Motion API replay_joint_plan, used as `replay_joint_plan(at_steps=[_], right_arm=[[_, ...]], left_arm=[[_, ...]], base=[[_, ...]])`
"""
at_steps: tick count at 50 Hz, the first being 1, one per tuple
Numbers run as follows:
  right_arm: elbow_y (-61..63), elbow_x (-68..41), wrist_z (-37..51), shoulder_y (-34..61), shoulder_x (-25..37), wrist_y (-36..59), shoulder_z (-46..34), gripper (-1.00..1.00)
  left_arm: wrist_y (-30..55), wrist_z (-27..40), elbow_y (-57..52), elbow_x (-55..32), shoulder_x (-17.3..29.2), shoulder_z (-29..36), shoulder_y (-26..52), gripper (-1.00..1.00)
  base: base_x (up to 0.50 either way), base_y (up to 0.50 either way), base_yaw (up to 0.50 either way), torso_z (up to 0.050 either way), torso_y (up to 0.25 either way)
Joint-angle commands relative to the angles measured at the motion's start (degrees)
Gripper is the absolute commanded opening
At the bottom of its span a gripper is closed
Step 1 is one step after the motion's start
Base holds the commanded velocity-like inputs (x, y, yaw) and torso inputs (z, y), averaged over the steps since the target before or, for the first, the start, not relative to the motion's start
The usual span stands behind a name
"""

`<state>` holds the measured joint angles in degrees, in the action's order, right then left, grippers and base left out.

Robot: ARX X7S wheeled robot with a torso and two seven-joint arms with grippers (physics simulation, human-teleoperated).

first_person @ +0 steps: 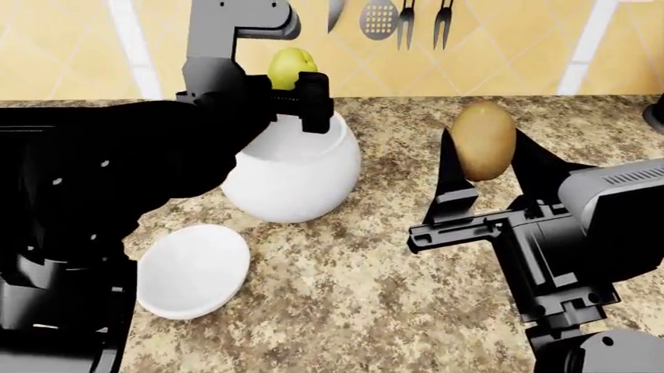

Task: Pick the pears and kiwis from the sink and place them in one bowl. Place the bell pepper in the other bowl. Then turn off the sink faucet.

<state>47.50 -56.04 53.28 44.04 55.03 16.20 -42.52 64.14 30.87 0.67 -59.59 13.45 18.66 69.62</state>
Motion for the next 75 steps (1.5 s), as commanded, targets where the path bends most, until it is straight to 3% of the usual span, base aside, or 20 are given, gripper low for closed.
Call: replay_joint_plan(at_steps=[1, 24, 25, 48, 60, 63, 66, 70, 75], right_arm=[[0.07, 0.66, -0.17, 0.01, 0.03, 0.44, 0.28, -1.0], [-0.26, 0.34, -0.21, 0.37, -0.35, 0.99, 0.19, -1.0], [-0.23, 0.32, -0.17, 0.38, -0.34, 1.01, 0.2, -1.0], [-0.4, 0.53, -0.2, 0.12, -0.43, 0.86, 0.24, -1.0], [-1.11, -1.24, 0.67, 1.51, -1.18, 2.46, 0.29, -1.0], [-1.01, -3.88, 1.92, 5.36, -3.02, 7.53, -0.98, -1.0], [-3.39, -13.5, 2.84, 12.9, -5.44, 13.53, -0.86, -1.0], [-11.65, -24.93, -0.29, 24.84, -10.37, 20.96, -1.31, -1.0], [-22.75, -28.85, -5.2, 35.25, -16.28, 26.94, -2.8, -1.0]], left_arm=[[-2.03, -0.48, 2.91, 1.66, -0.17, 1.52, -0.24, -1.0], [-2.84, 0.01, 1.53, 1.66, 0.71, 2.73, -3.48, -1.0], [-3.16, 0.23, 1.57, 1.71, 0.68, 2.43, -3.49, 1.0], [-4.84, 0.85, -0.94, 1.22, 1.21, 1.87, -3.7, 1.0], [-7.85, 2.83, -8.18, 0.39, 3.7, -2.46, -2.88, 1.0], [-9.9, 3.45, -12.27, -0.15, 4.93, -4.76, -4.62, 1.0], [-11.57, 4.97, -18.12, -0.79, 6.99, -7.4, -7.31, 1.0], [-14.05, 7.02, -27.17, -2.89, 9.78, -12.02, -13.56, 1.0], [-16.18, 8.31, -35.96, -5.71, 13.15, -17.15, -21.5, 1.0]], base=[[0.0, 0.0, 0.0, 0.0, 0.0], [0.0, 0.0, 0.0, 0.0, 0.0], [0.0, 0.0, 0.0, 0.0, 0.01], [0.0, 0.0, 0.0, 0.001, 0.0], [0.0, 0.0, 0.0, 0.0, 0.0], [0.0, 0.0, 0.0, 0.0, 0.0], [0.0, 0.0, 0.0, 0.0, 0.0], [0.0, 0.0, 0.0, 0.0, 0.0], [0.0, 0.0, 0.0, 0.0, 0.0]])
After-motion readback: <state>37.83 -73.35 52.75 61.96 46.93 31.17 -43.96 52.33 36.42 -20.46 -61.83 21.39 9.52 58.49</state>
